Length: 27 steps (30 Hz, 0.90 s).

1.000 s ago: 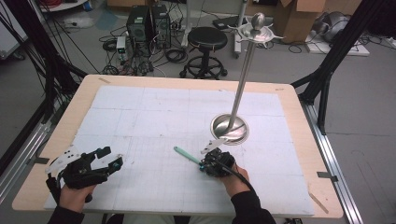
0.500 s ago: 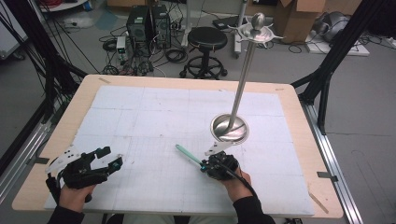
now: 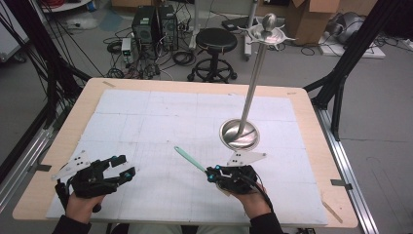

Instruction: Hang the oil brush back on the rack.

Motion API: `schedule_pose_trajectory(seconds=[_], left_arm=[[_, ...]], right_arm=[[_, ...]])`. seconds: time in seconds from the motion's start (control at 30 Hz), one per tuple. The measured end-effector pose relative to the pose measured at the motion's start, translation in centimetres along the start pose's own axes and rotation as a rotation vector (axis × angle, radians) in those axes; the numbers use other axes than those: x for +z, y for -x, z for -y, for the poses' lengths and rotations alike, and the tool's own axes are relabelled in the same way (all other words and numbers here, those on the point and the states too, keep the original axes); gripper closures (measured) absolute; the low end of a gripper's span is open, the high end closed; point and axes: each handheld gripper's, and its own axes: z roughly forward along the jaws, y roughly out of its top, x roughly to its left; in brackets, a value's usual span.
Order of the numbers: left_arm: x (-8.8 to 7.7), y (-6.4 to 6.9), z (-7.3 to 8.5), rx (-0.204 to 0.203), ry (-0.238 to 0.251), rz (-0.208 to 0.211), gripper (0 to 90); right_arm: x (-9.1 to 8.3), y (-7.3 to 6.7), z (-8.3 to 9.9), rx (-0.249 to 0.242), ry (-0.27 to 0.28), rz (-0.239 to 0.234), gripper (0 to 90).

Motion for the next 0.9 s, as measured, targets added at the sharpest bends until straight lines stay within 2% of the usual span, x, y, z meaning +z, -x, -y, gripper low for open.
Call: schedule_pose_trajectory(seconds=[0.17, 0.27, 0.37, 0.53, 0.67, 0.7, 0.8, 0.9], left_arm=[[0.9, 1.4, -1.0, 0.004, 0.023, 0.087, 33.1], [1.7, 2.2, -1.6, 0.01, 0.04, 0.14, 31.6], [2.6, 3.0, -2.0, 0.019, 0.032, 0.19, 32.1], [4.4, 4.5, -2.7, 0.007, 0.039, 0.31, 33.6], [5.8, 5.8, -3.4, 0.019, 0.04, 0.374, 34.3], [6.1, 6.1, -3.7, 0.017, 0.049, 0.4, 34.2], [6.6, 6.6, -4.3, 0.02, 0.06, 0.44, 34.7], [7.0, 7.0, -4.9, 0.031, 0.061, 0.464, 41.5]], right_arm=[[-1.0, -0.5, -0.6, -0.009, 0.094, -0.068, 82.1], [-1.3, -0.9, -0.9, -0.032, 0.112, -0.088, 82.1], [-1.5, -1.2, -1.2, -0.046, 0.129, -0.113, 82.0], [-1.9, -1.7, -1.5, -0.066, 0.177, -0.181, 82.0], [-2.6, -2.1, -1.9, -0.075, 0.243, -0.252, 81.9], [-2.7, -2.1, -1.9, -0.077, 0.25, -0.262, 81.9], [-2.9, -2.2, -2.0, -0.079, 0.26, -0.282, 81.8], [-3.0, -2.3, -2.1, -0.082, 0.278, -0.31, 81.8]])
